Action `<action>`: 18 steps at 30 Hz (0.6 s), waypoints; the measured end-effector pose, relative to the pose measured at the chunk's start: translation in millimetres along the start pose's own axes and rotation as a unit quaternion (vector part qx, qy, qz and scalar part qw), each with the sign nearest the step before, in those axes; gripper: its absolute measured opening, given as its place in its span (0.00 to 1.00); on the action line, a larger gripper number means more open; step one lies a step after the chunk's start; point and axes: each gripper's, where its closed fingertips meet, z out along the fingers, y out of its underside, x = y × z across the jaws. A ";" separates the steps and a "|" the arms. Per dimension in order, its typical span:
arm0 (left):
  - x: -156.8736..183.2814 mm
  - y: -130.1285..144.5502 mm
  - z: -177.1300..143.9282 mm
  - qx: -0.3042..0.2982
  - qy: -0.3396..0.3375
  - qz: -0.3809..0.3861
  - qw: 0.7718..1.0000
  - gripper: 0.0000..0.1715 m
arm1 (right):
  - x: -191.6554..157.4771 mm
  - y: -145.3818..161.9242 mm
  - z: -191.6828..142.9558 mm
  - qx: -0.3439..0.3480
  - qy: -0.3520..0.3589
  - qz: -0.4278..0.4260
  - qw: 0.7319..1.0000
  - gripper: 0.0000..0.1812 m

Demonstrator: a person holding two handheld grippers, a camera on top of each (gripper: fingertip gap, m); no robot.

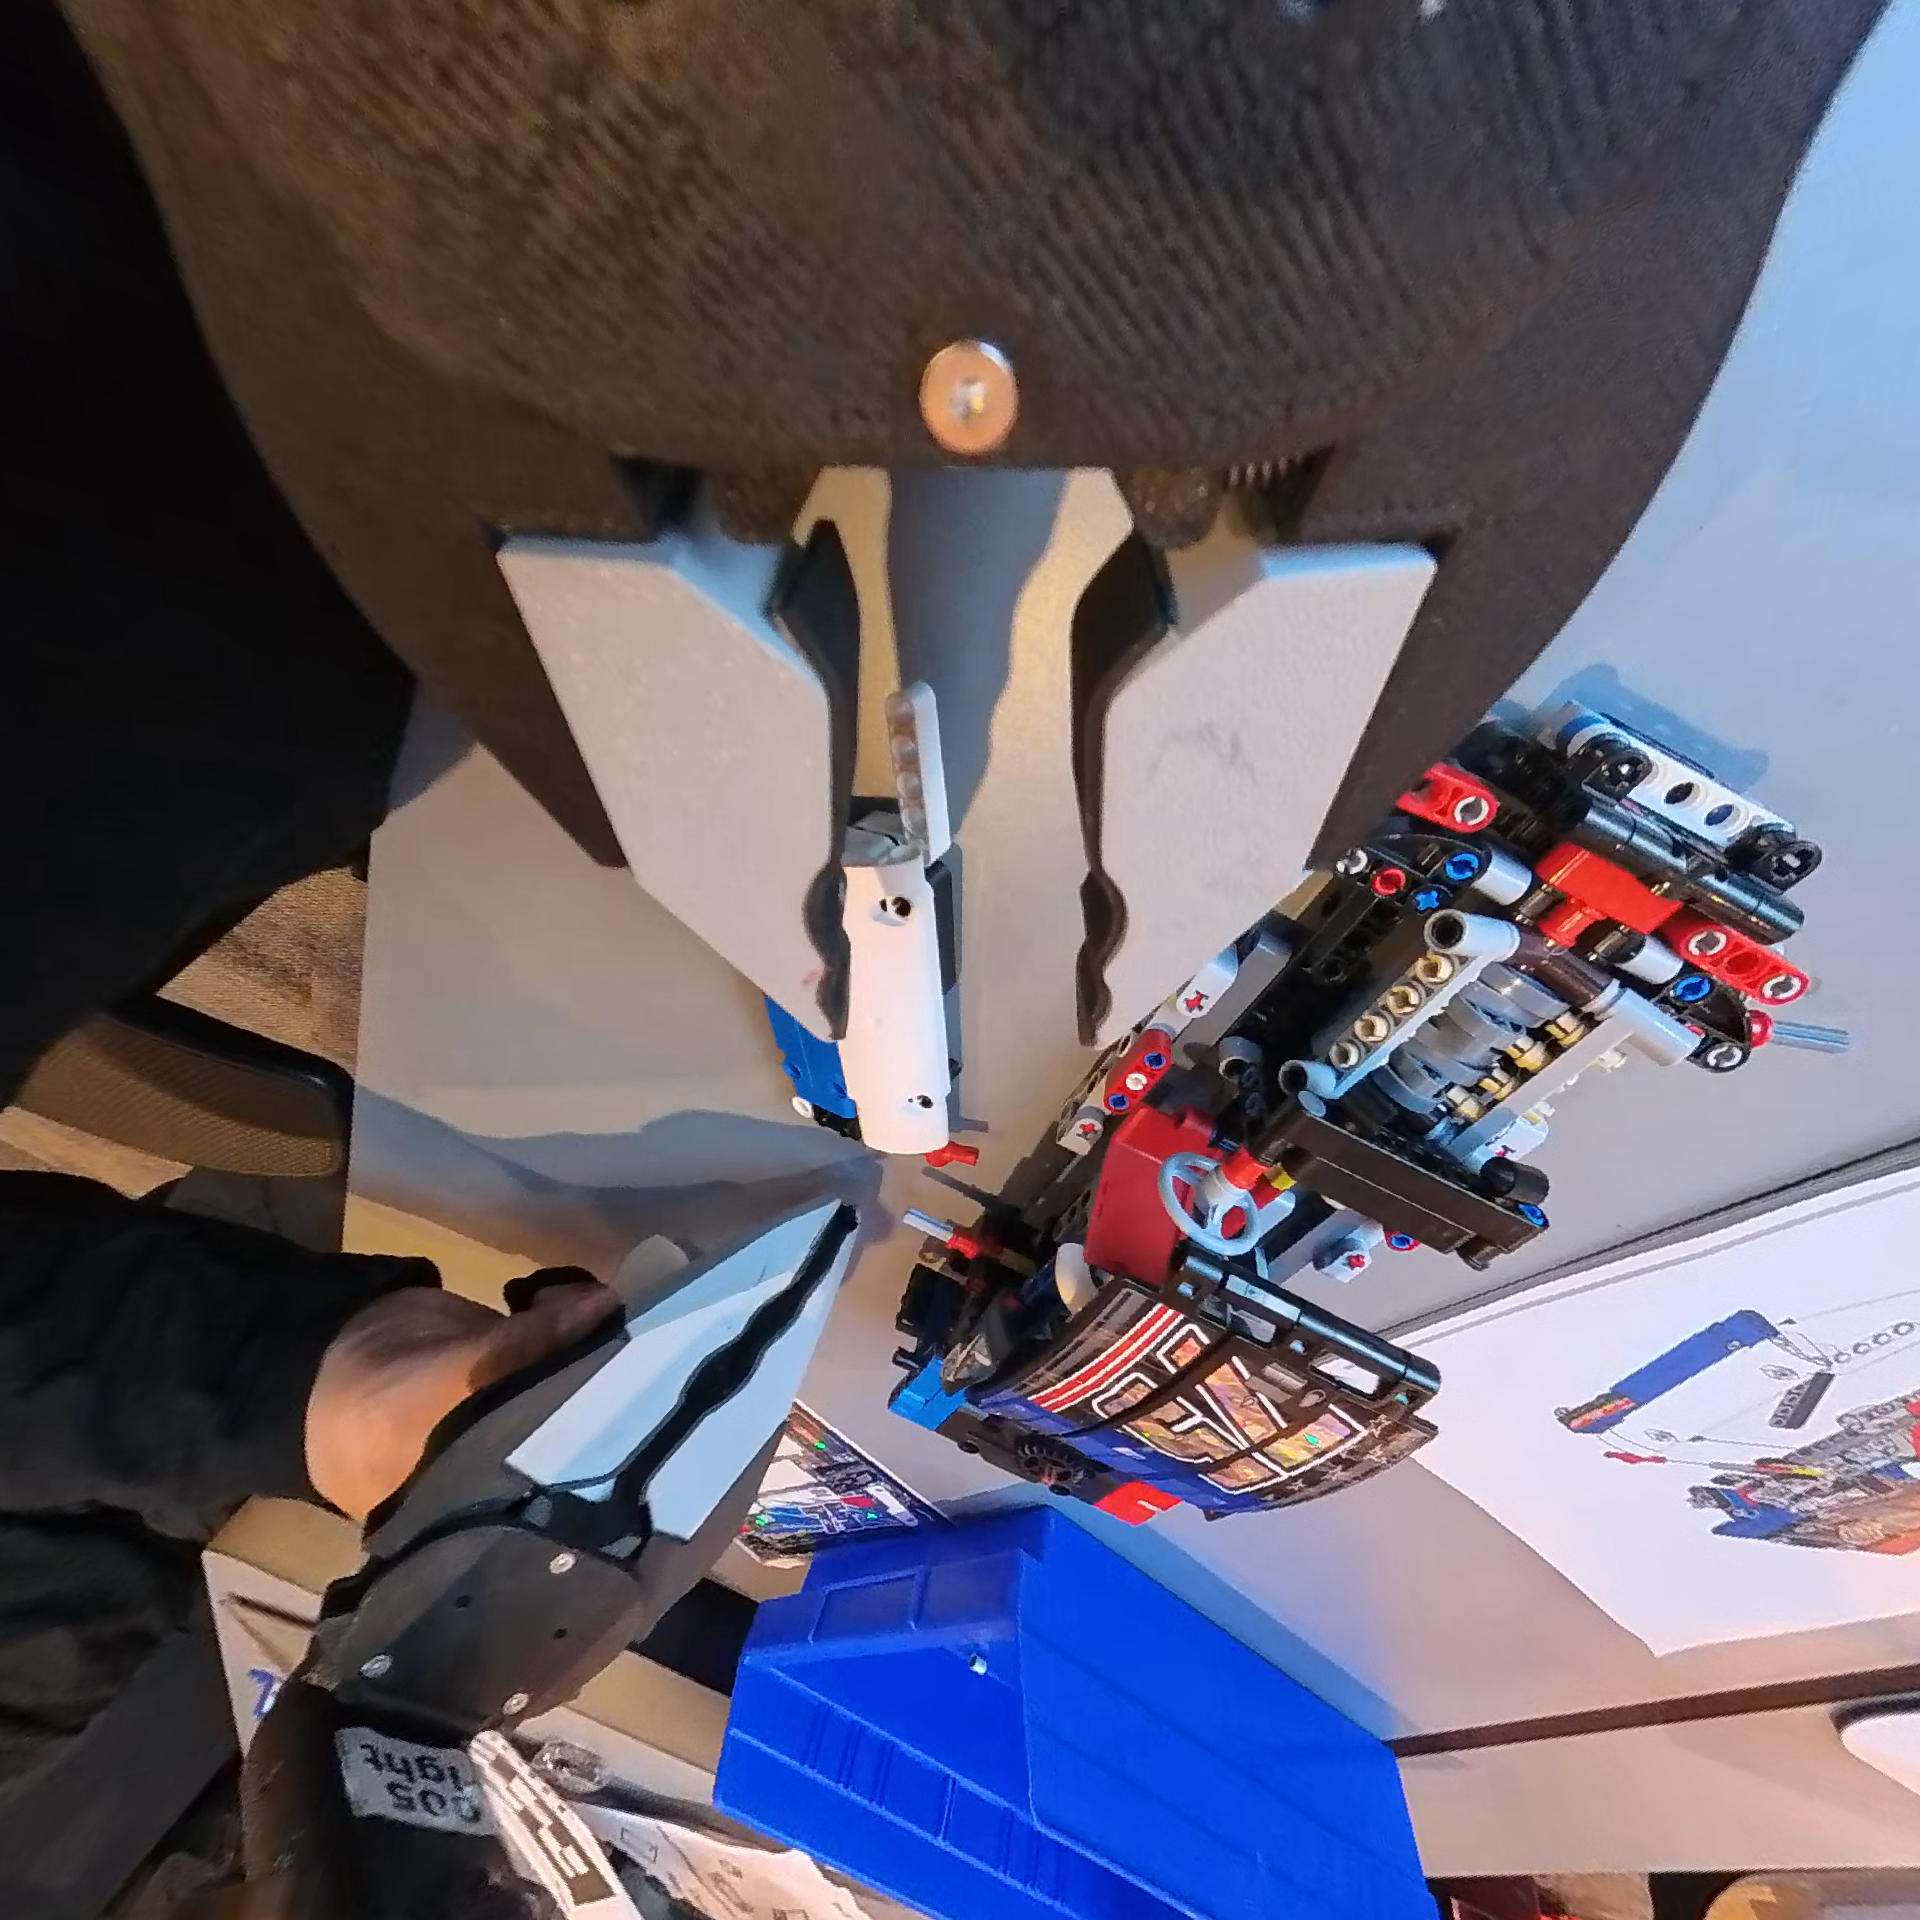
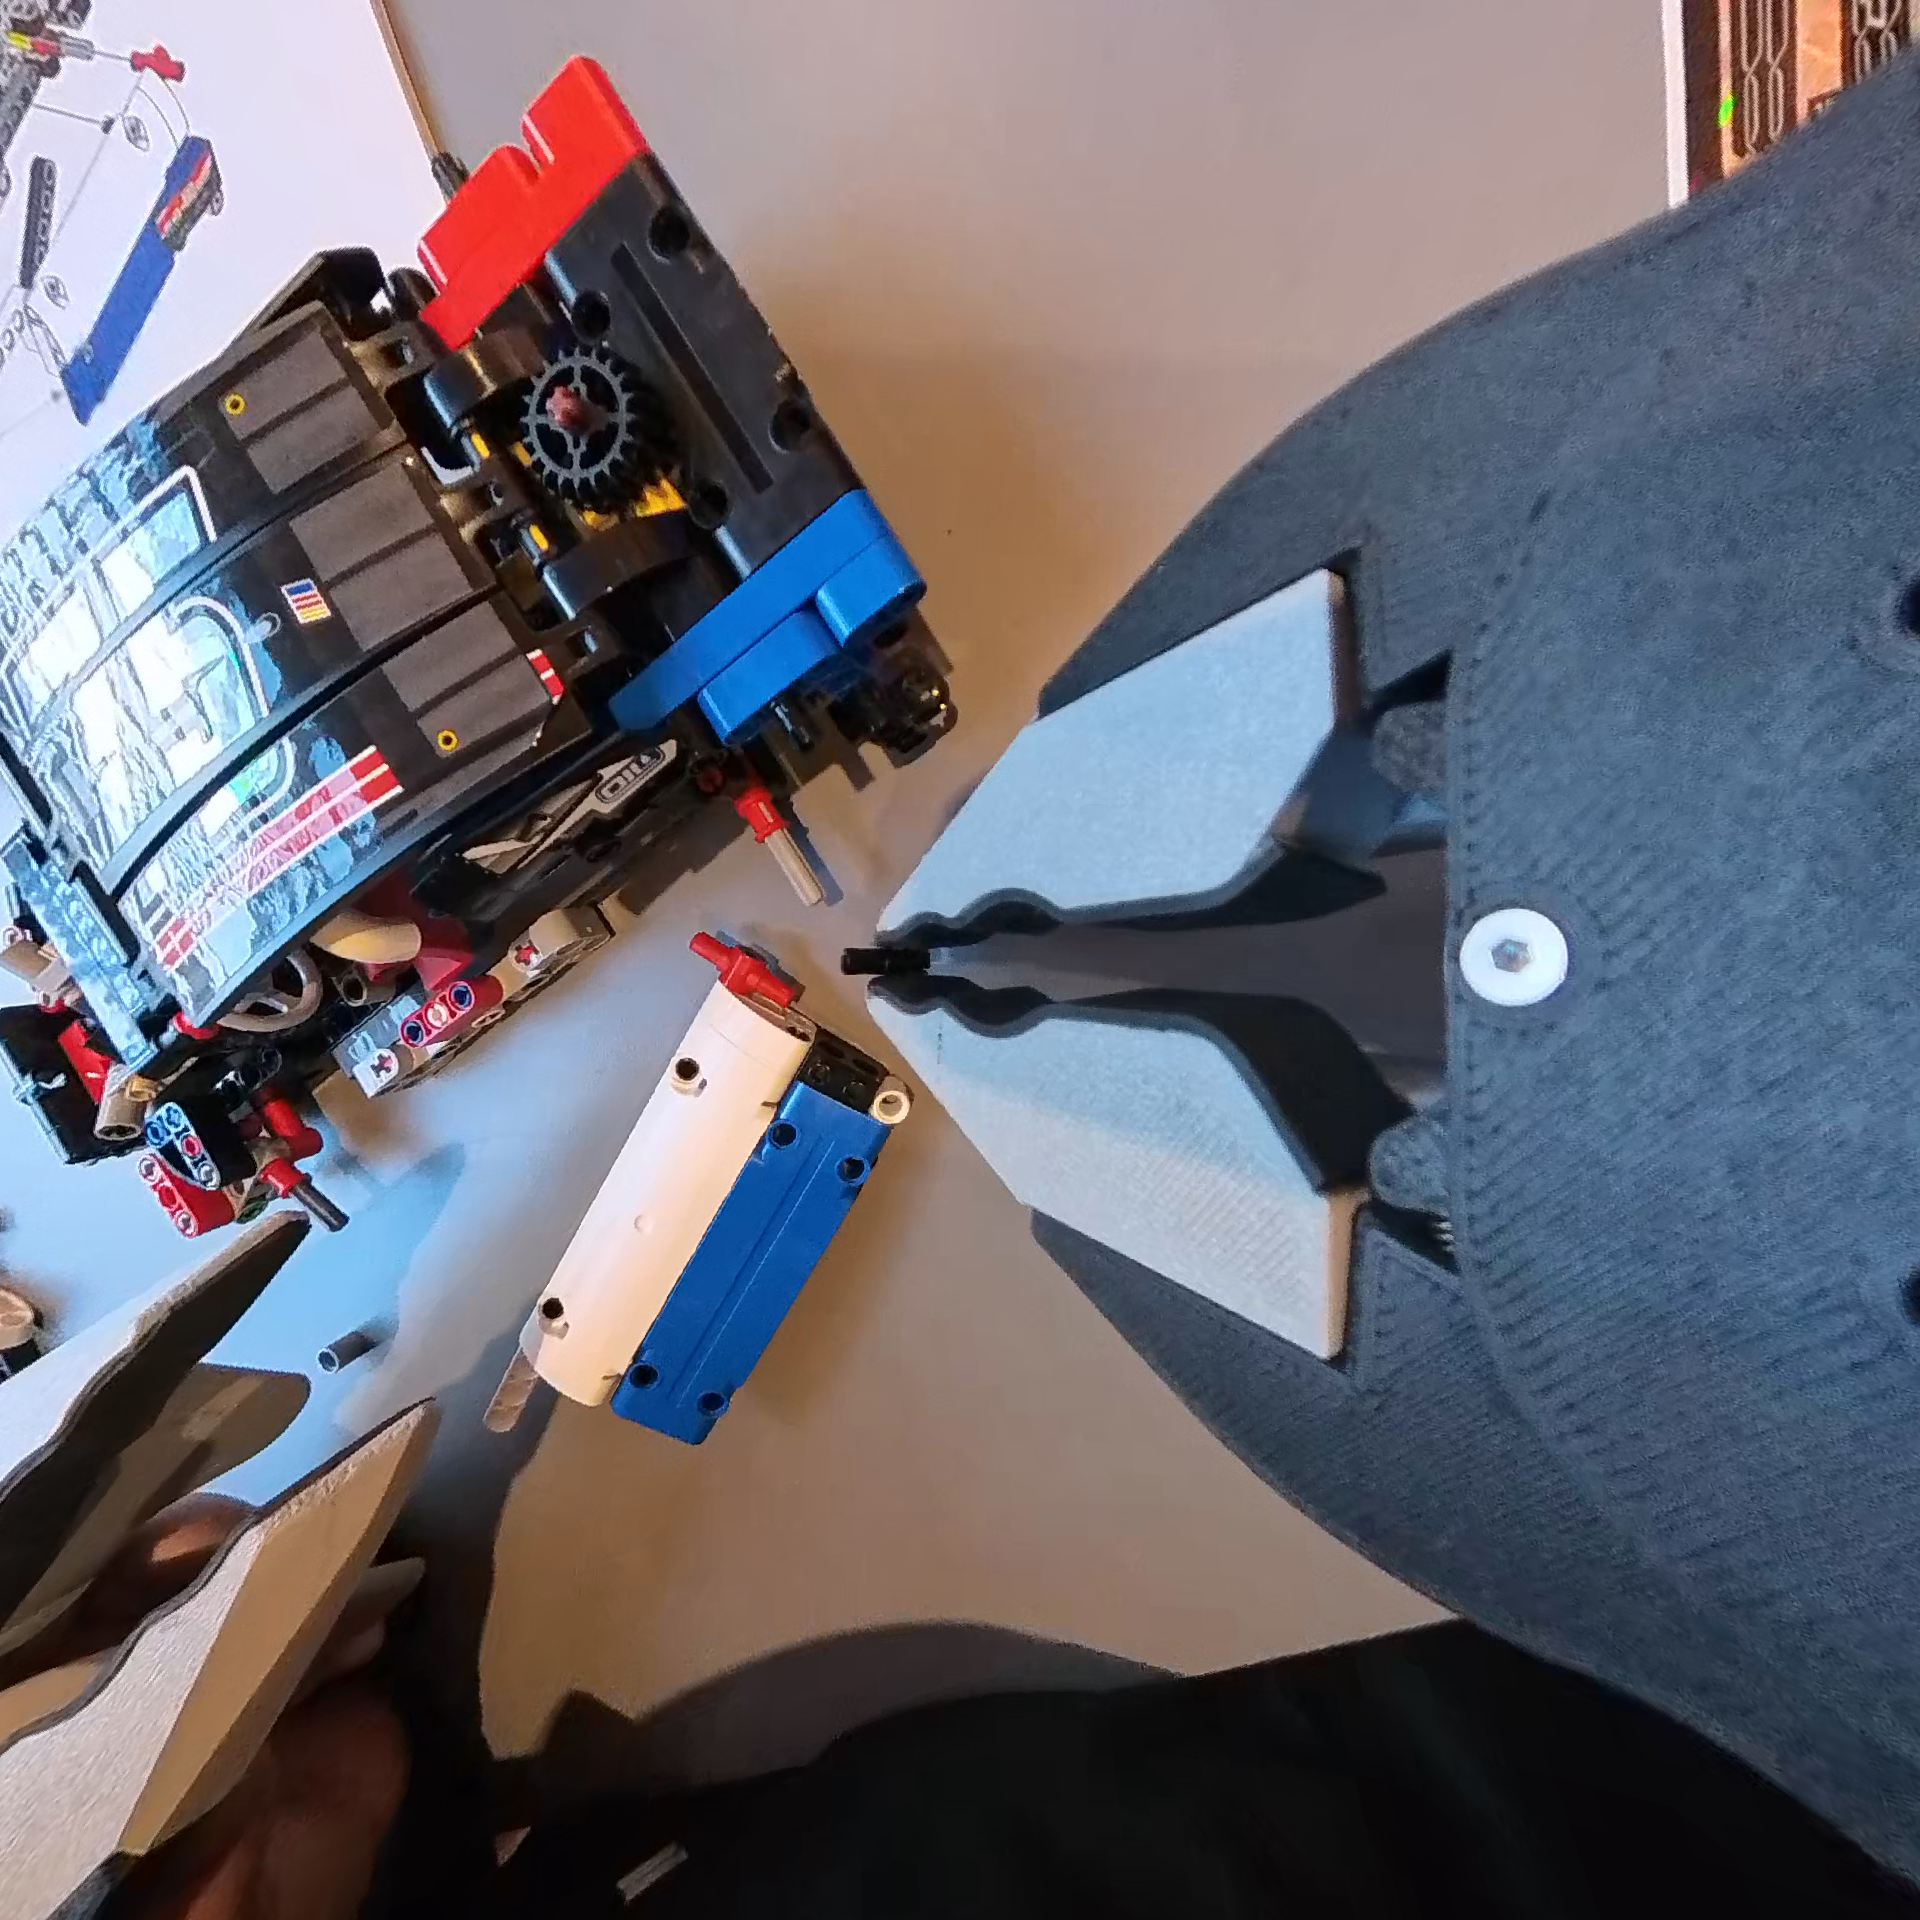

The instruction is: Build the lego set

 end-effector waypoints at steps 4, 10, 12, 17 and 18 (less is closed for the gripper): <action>0.1 -0.7 -0.6 0.003 0.003 -0.002 1.000 0.24 | 0.6 -2.5 -0.9 0.005 -0.003 0.005 1.000 0.01; 0.5 -1.2 -0.9 0.004 0.004 -0.002 1.000 0.24 | 0.7 -3.0 -0.4 0.006 -0.005 0.010 1.000 0.01; 0.4 -1.2 -0.8 0.004 0.005 -0.003 1.000 0.24 | 0.5 -4.1 -0.3 0.009 -0.005 0.010 1.000 0.01; 0.0 -0.9 -0.4 0.003 0.003 -0.003 1.000 0.23 | 0.1 -3.1 -1.5 0.011 -0.005 0.011 1.000 0.01; 0.0 -1.0 -0.3 0.002 0.003 -0.003 1.000 0.23 | -0.1 -3.2 -2.0 0.013 -0.004 0.012 1.000 0.01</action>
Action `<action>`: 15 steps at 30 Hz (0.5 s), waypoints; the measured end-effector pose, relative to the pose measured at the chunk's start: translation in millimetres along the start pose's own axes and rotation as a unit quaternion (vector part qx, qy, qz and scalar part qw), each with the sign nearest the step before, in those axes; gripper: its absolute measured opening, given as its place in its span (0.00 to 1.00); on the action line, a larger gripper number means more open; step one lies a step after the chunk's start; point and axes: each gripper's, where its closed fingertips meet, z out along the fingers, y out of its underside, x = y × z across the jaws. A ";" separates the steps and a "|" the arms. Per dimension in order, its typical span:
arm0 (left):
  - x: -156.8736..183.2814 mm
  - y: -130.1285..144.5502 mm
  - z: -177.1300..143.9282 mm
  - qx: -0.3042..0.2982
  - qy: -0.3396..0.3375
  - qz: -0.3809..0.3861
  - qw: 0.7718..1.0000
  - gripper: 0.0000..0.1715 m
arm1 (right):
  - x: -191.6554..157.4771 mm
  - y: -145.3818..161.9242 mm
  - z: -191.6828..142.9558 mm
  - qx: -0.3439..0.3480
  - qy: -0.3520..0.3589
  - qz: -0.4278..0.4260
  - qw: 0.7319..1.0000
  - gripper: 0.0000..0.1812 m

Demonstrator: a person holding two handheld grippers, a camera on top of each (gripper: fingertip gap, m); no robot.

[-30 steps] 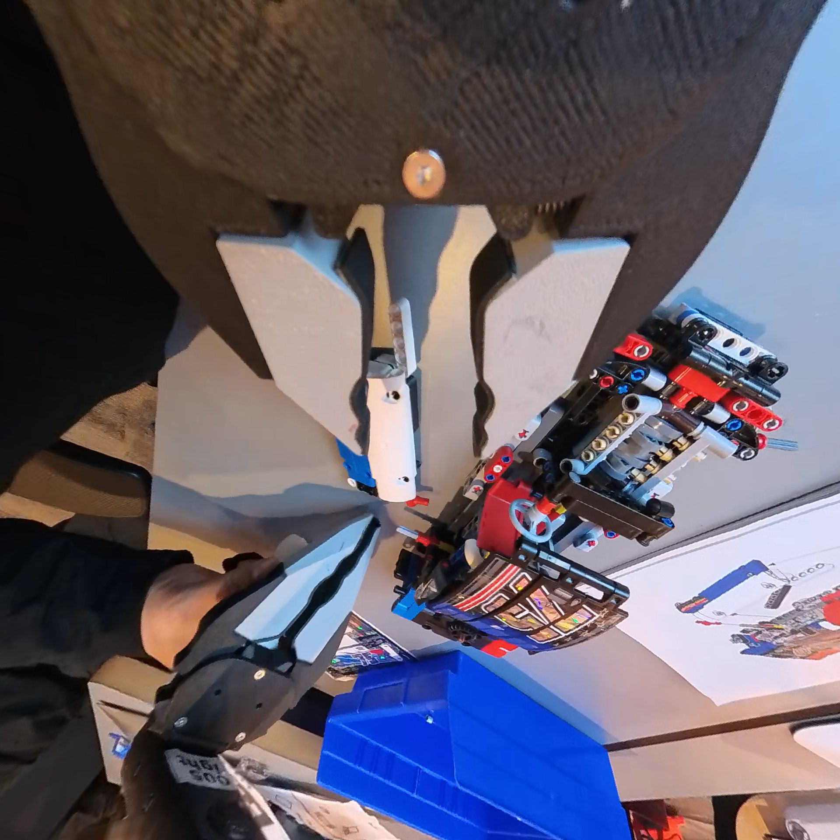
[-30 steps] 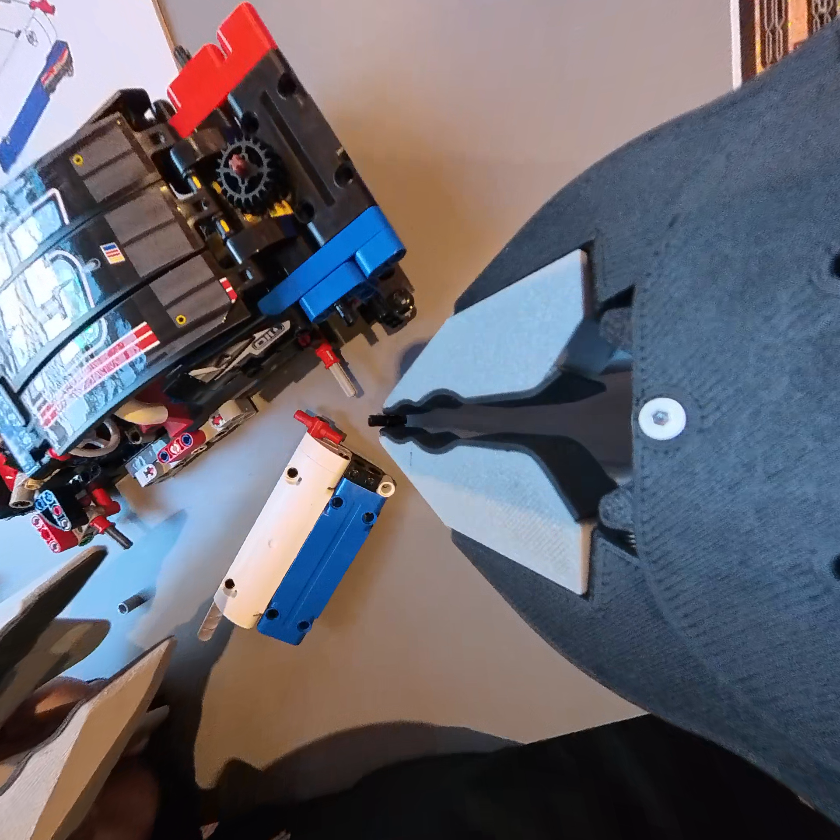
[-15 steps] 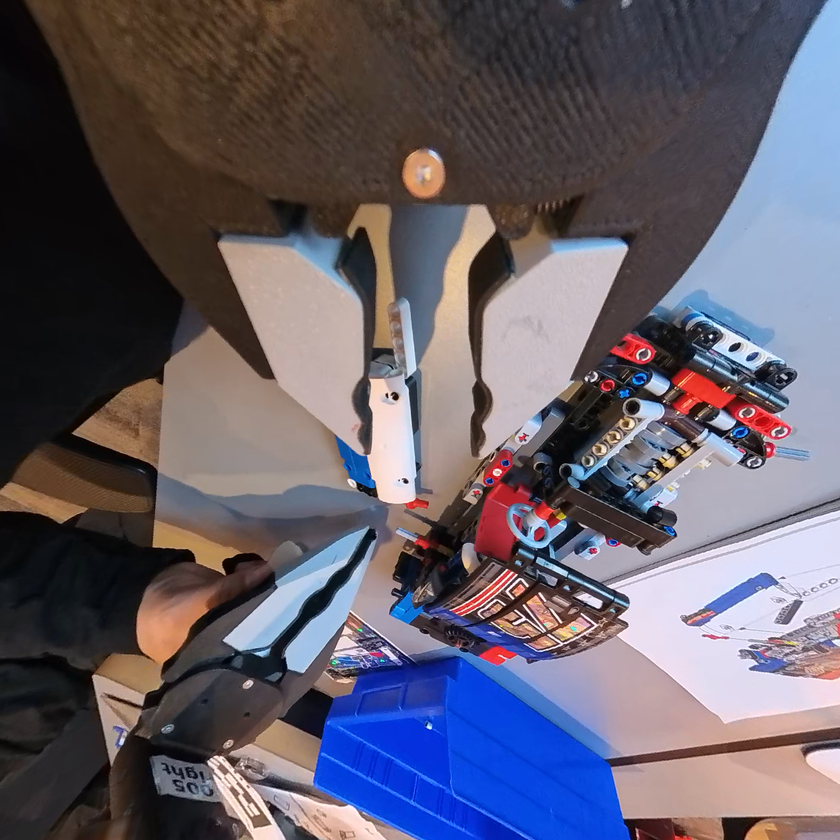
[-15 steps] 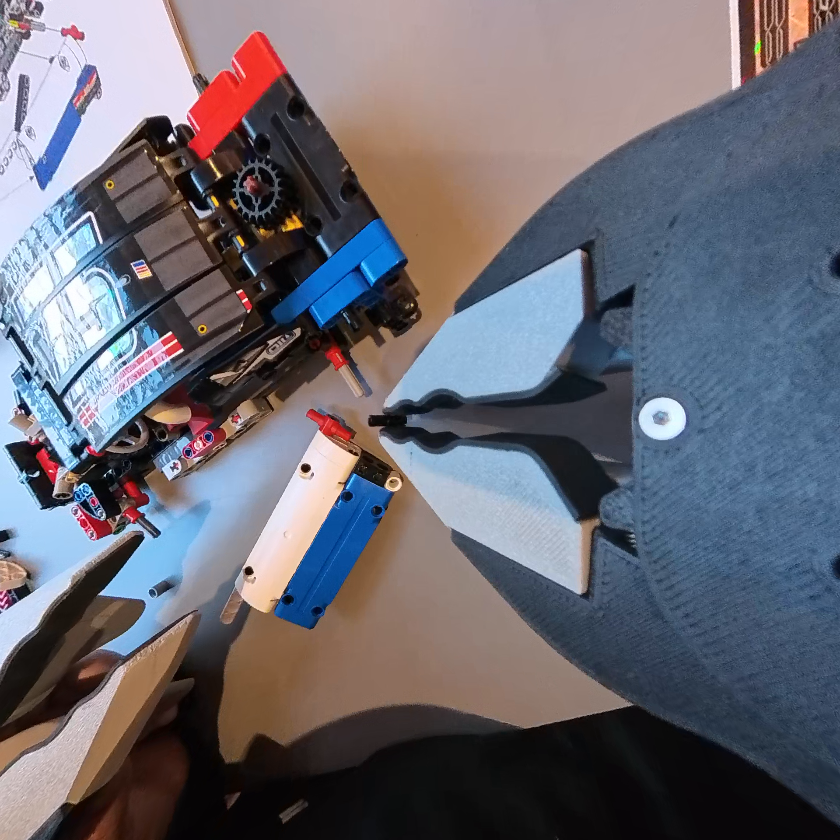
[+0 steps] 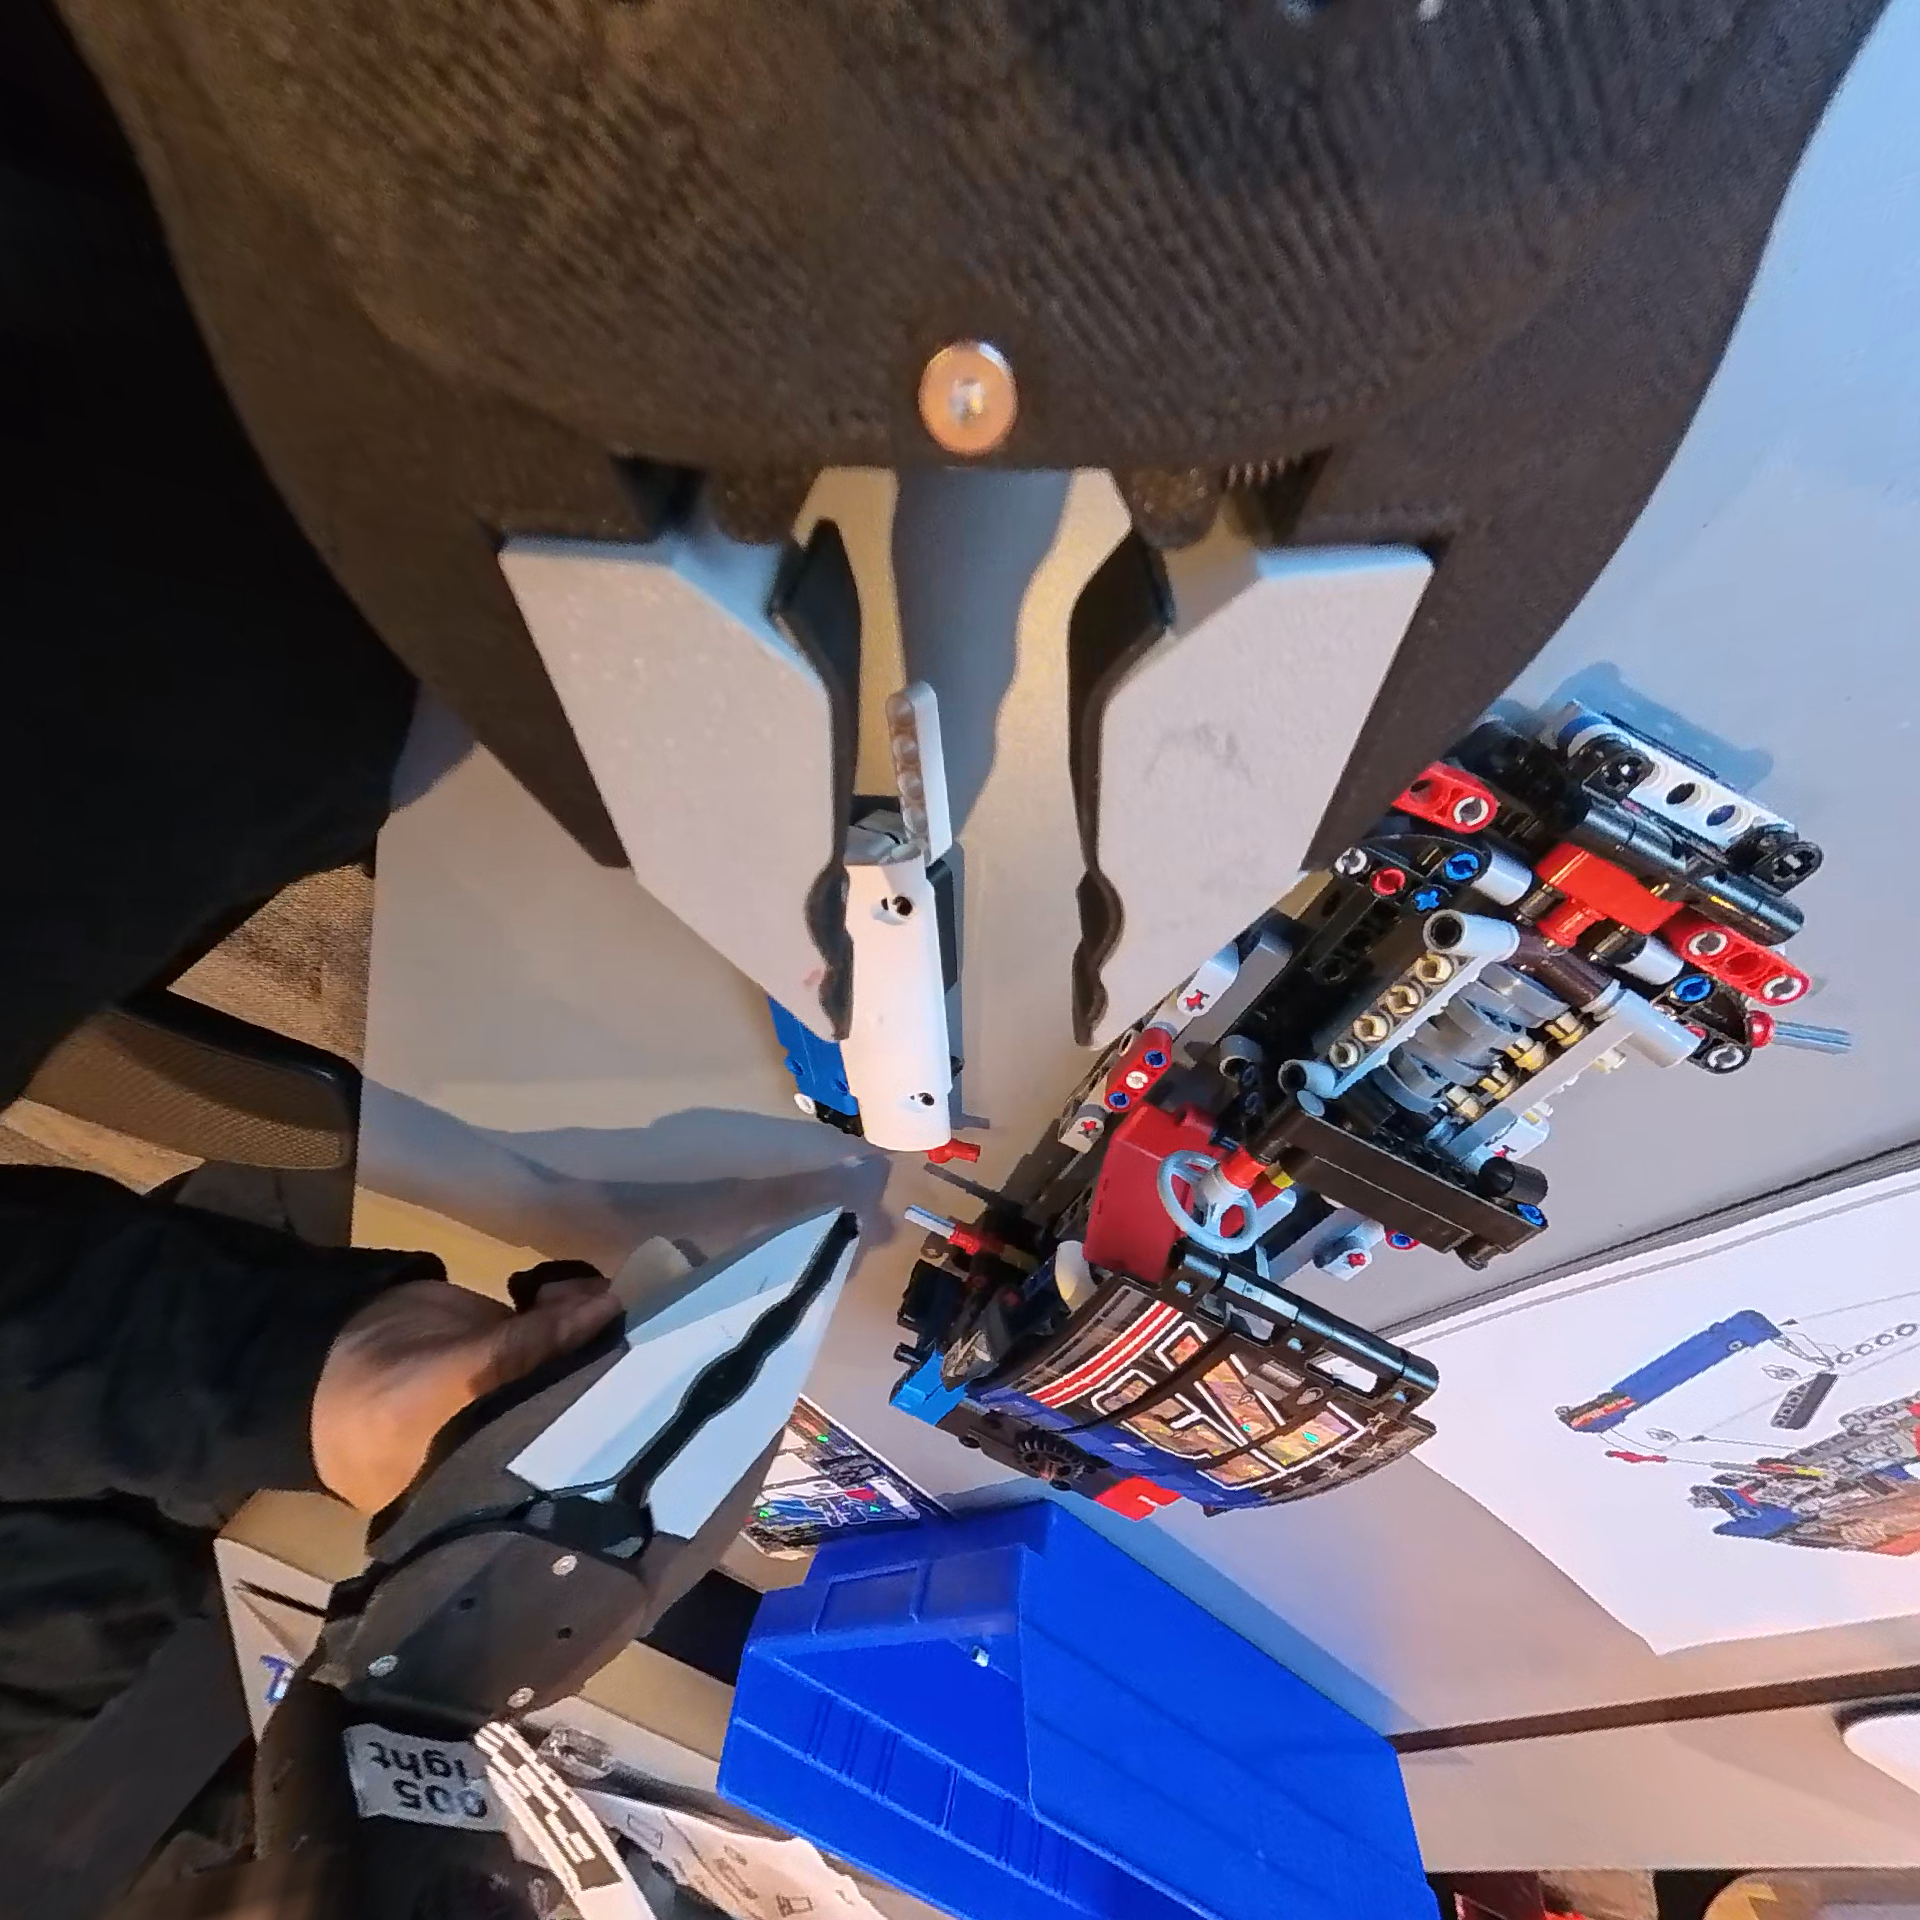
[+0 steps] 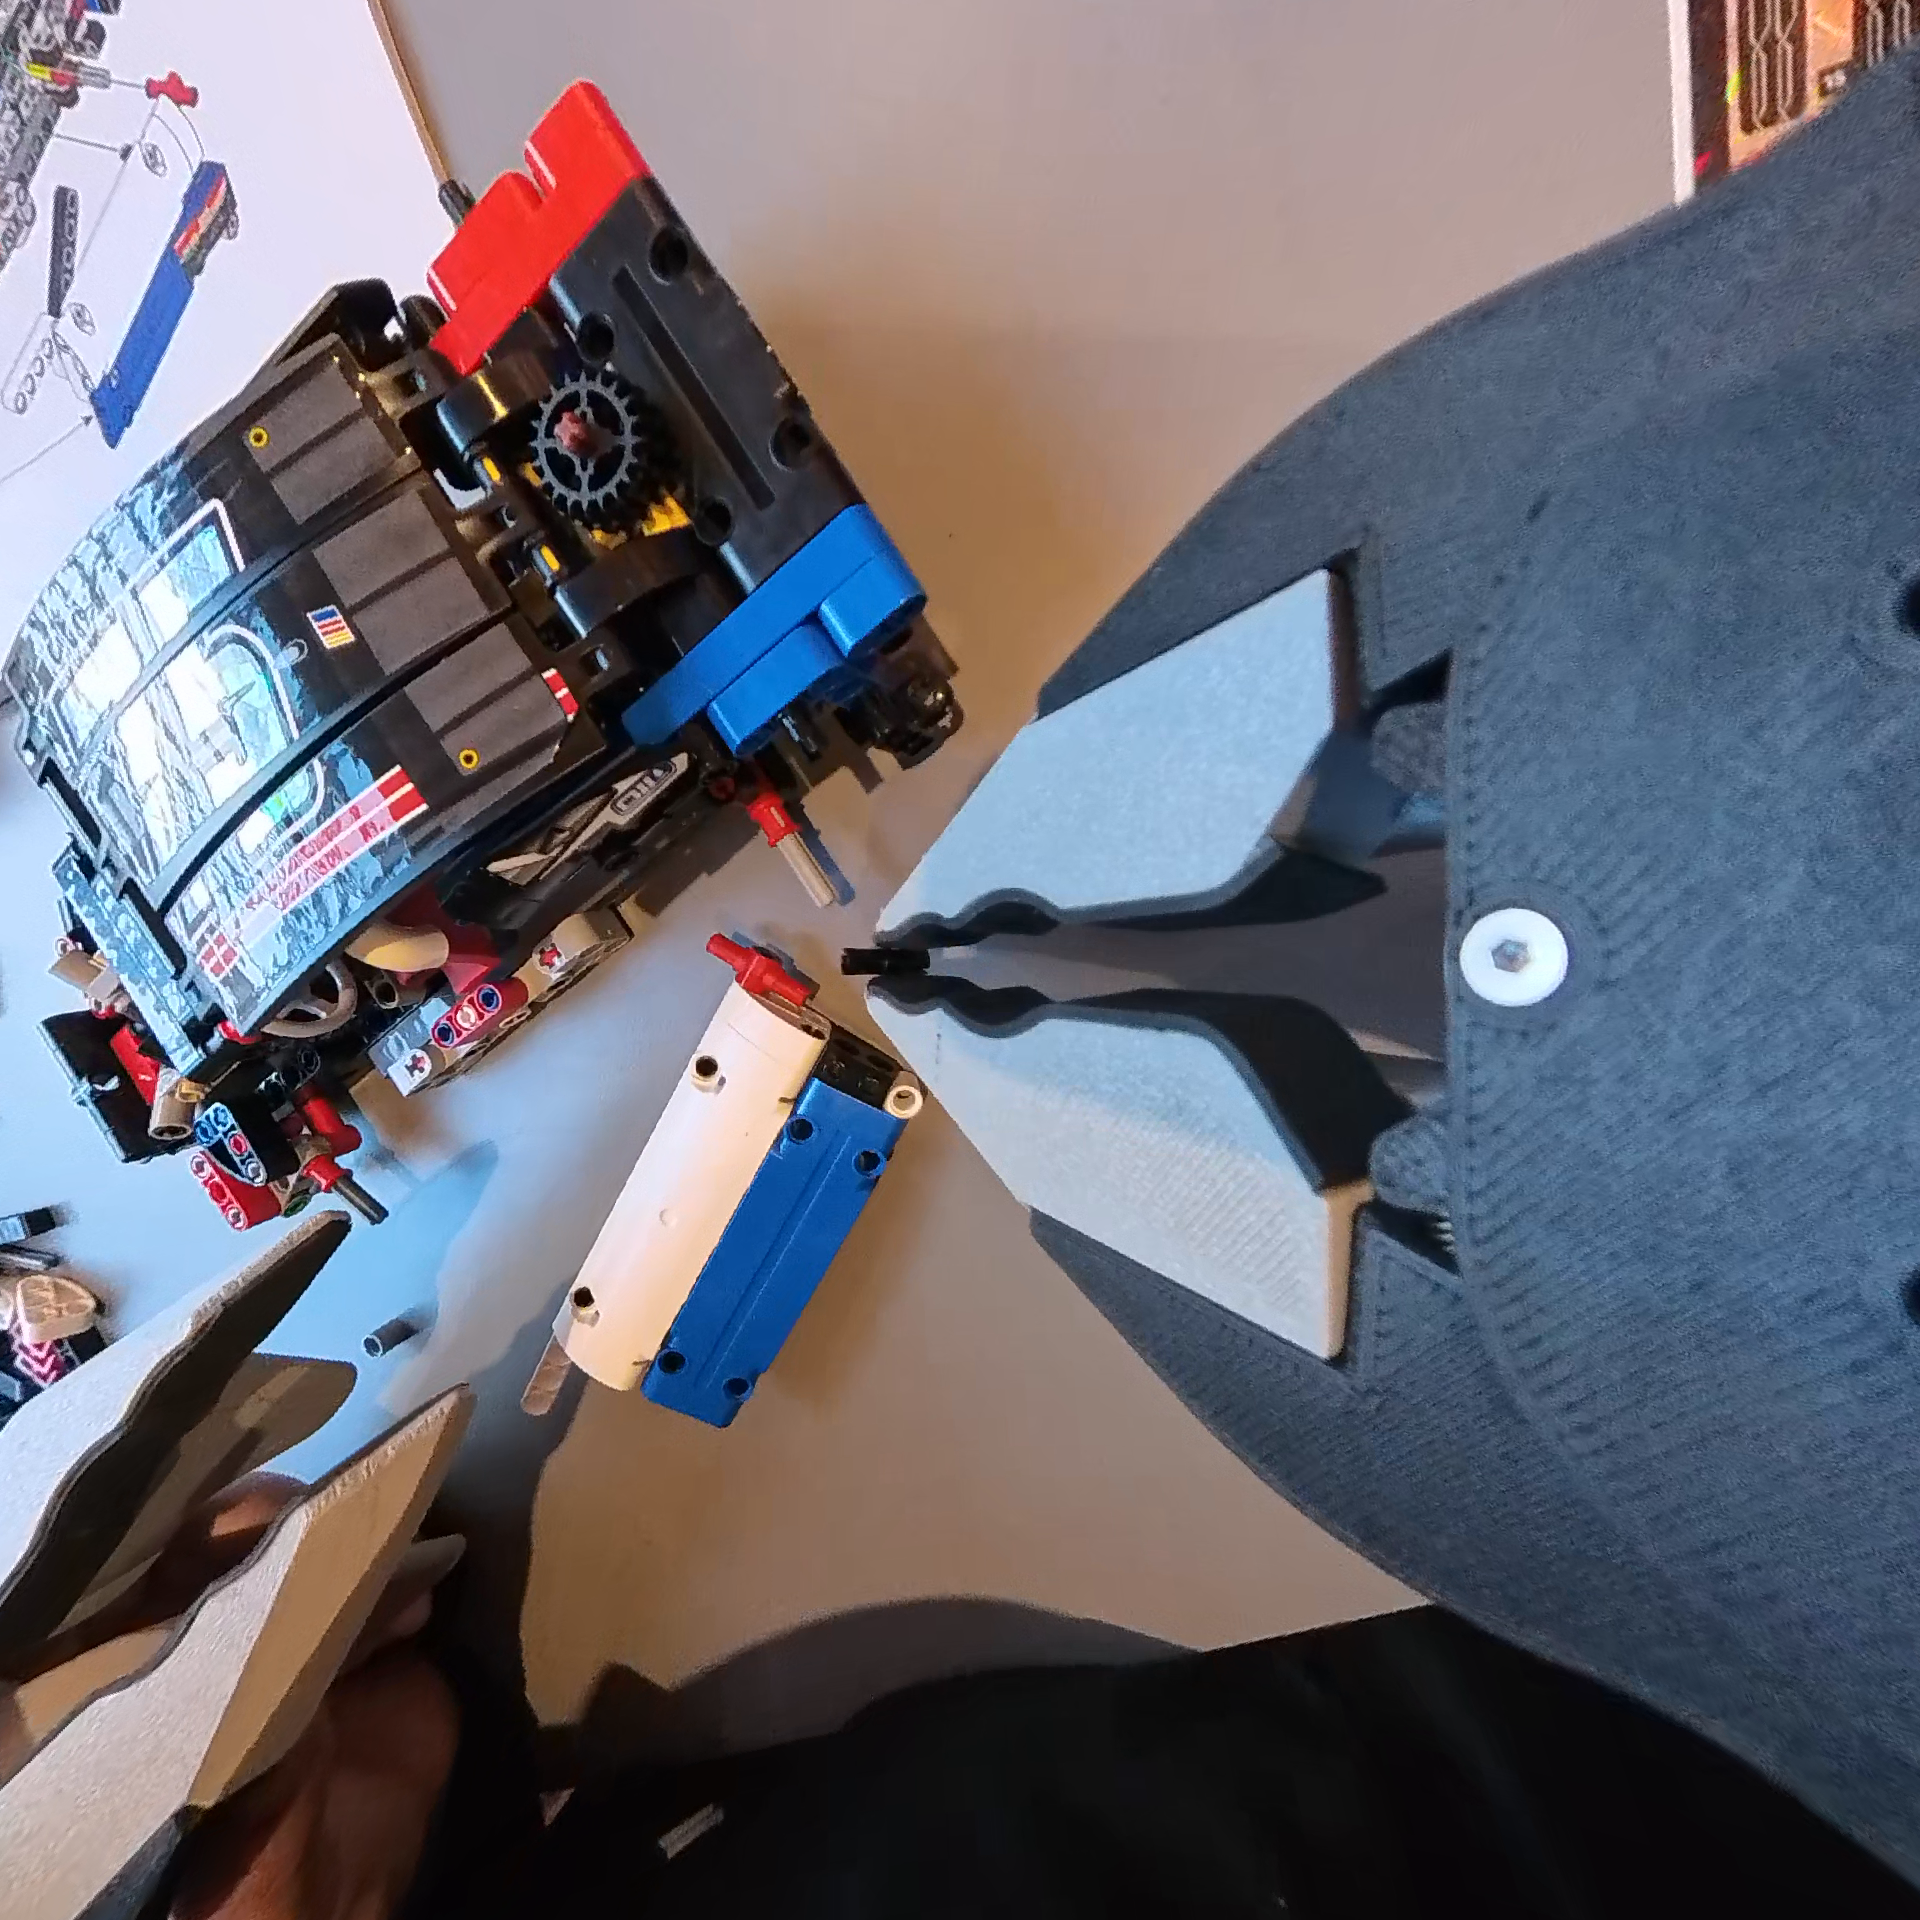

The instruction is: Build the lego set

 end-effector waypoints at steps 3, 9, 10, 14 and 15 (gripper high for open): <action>-0.2 0.2 0.3 -0.001 -0.002 0.001 1.000 0.23 | -1.3 -3.2 -2.5 0.011 -0.001 0.002 1.000 0.01; 4.7 -4.0 -0.7 0.012 0.004 0.022 1.000 0.23 | -11.2 -16.0 -8.5 0.058 -0.017 0.010 0.998 0.01; 6.1 -4.4 -0.1 0.013 0.004 0.030 0.999 0.23 | -12.8 -16.3 -9.6 0.063 -0.018 0.008 0.998 0.01; 19.3 -6.0 2.4 0.018 0.021 0.078 0.997 0.27 | -19.6 -16.2 -13.3 0.082 -0.027 0.007 0.996 0.01; 23.4 -8.2 2.0 0.025 0.029 0.086 0.996 0.27 | -20.8 -16.6 -14.5 0.086 -0.028 0.007 0.996 0.01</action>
